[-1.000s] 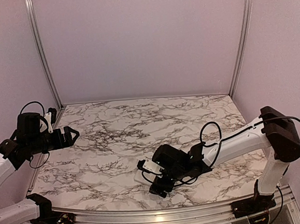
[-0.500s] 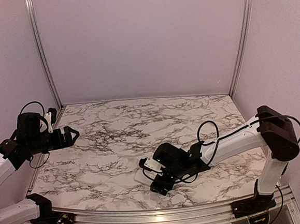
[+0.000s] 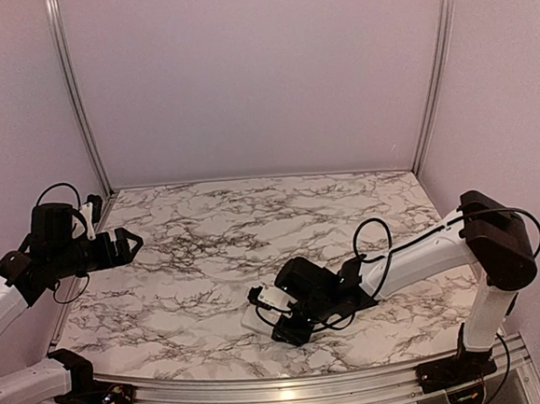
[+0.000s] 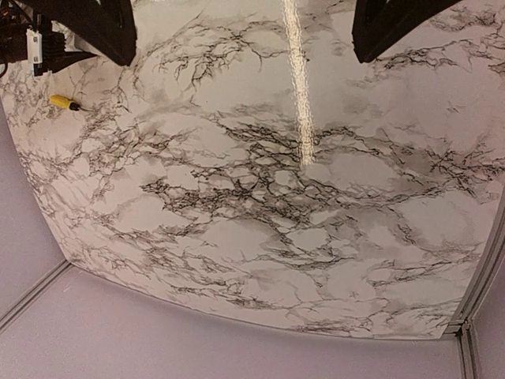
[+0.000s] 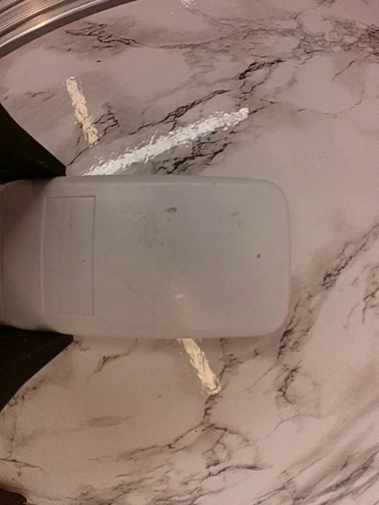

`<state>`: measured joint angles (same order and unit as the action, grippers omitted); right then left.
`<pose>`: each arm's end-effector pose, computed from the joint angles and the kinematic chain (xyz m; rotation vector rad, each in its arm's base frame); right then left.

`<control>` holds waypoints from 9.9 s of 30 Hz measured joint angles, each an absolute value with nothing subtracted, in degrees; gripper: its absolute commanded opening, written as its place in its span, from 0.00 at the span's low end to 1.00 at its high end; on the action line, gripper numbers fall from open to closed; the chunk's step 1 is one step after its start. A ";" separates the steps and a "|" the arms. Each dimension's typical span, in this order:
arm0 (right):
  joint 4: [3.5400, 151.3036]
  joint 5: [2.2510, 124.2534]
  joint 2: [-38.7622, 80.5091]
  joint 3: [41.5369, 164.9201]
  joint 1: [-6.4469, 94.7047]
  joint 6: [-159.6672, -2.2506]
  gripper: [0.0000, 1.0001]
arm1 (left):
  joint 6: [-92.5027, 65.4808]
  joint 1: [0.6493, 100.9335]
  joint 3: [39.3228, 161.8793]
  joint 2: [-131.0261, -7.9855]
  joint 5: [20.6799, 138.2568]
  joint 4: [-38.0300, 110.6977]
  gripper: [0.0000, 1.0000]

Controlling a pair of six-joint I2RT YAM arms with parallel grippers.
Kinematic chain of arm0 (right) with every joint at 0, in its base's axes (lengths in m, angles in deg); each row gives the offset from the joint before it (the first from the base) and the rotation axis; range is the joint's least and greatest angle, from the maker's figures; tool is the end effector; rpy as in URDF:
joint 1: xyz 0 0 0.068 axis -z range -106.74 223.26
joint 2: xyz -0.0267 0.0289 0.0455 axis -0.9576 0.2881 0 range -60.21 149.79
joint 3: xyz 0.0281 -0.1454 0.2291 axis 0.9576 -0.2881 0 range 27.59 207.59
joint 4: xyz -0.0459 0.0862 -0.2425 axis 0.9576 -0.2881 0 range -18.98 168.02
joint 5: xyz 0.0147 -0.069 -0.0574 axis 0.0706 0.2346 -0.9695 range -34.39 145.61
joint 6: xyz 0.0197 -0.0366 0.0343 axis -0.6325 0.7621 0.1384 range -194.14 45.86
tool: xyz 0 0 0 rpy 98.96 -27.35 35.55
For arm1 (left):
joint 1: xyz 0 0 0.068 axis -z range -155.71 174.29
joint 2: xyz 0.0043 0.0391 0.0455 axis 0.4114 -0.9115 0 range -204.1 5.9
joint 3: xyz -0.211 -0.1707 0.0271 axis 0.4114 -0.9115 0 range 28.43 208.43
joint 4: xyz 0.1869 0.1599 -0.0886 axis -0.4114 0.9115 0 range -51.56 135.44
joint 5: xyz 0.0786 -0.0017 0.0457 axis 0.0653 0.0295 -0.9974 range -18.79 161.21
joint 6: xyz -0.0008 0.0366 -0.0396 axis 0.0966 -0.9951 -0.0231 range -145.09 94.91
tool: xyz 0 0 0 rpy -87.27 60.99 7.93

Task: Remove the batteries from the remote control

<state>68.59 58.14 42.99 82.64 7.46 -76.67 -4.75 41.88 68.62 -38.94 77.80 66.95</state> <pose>0.1410 0.3173 0.1355 -1.4078 2.2528 0.4822 0.1641 -0.0562 0.2797 0.0156 2.1889 -0.5040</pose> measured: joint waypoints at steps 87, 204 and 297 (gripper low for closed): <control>47.45 60.58 25.20 101.70 13.49 -56.56 0.00 | 23.57 60.08 86.28 -73.89 120.29 38.71 0.79; 53.68 94.81 18.03 100.80 43.69 -110.79 0.53 | 32.12 70.44 105.86 -90.87 108.13 26.67 0.00; 52.65 101.39 17.51 98.47 44.11 -108.54 0.40 | 29.74 70.75 103.19 -86.41 105.47 31.19 0.00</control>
<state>52.65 101.39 17.51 98.47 44.11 -108.54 29.74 70.75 103.19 -86.41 105.47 31.19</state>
